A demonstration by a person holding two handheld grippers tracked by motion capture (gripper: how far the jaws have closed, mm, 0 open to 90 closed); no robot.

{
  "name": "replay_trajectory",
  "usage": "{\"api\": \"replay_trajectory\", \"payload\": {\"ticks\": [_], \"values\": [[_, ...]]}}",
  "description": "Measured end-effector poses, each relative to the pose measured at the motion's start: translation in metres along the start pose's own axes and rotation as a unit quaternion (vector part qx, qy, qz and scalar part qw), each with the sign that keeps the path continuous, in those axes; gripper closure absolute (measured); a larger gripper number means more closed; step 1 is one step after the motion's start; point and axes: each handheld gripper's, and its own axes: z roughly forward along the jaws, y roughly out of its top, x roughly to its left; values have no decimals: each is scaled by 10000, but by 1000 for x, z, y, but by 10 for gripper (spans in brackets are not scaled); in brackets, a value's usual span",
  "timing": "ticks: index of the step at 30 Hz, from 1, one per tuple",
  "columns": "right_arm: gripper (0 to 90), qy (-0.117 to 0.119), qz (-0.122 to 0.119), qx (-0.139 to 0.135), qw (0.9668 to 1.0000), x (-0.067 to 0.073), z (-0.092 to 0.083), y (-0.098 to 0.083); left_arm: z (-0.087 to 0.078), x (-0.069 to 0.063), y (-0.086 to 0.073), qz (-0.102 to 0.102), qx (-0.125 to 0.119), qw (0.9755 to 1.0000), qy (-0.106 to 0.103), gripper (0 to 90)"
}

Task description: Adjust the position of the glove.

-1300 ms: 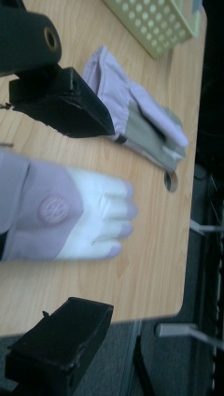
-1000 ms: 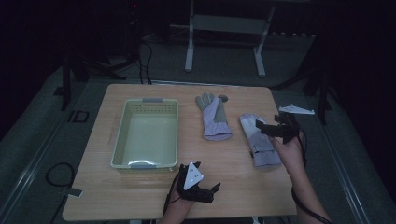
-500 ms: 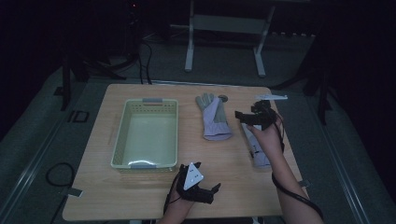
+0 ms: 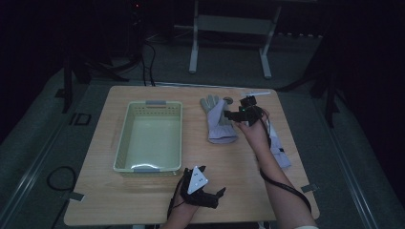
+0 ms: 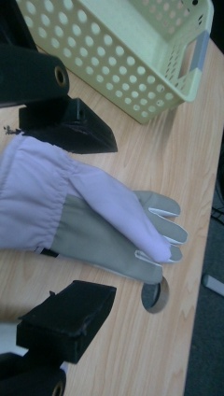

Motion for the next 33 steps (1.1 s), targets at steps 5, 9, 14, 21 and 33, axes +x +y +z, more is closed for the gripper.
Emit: {"api": "replay_trajectory", "payload": {"ticks": [5,9,14,21,33], "values": [[314,58,45,165,9998,2,19,4,0,0,0,-11,-2,10000,-21,2],[329,32,99,273,9996,4,34,5,0,0,0,-19,-1,10000,-24,2],[358,58,279,406,9988,6,55,1,0,1,0,-43,-2,10000,-29,2],[390,-138,277,574,9979,5,81,-7,0,1,0,-62,2,10000,-54,2],[473,-446,125,1051,9934,1,105,-19,0,0,0,-23,2,10000,-41,2]]}}
